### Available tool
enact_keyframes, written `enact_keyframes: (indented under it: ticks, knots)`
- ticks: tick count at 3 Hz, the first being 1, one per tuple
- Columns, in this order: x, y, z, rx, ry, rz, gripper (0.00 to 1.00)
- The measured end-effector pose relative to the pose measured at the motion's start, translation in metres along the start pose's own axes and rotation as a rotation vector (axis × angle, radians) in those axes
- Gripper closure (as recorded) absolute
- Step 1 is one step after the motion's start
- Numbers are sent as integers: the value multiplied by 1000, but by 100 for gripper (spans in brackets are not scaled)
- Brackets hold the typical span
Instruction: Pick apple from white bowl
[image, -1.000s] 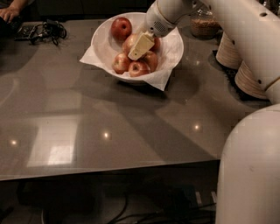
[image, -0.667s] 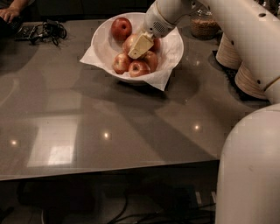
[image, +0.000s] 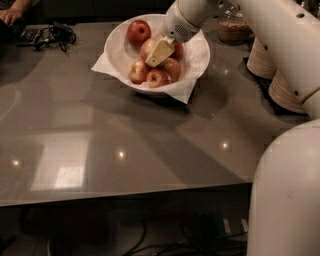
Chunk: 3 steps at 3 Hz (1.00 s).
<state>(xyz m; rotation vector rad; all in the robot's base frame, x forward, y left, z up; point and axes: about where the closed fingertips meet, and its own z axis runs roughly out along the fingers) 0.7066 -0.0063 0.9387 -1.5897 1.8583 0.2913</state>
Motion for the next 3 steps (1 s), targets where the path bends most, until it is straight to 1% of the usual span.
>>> enact_keyframes:
  ticks: [1,2,3]
  knots:
    - [-10,9,-14,-13,11,-56,100]
    - [-22,20,-37,-27,34,-130,100]
    - [-24,38,-69,-52,56,-197,100]
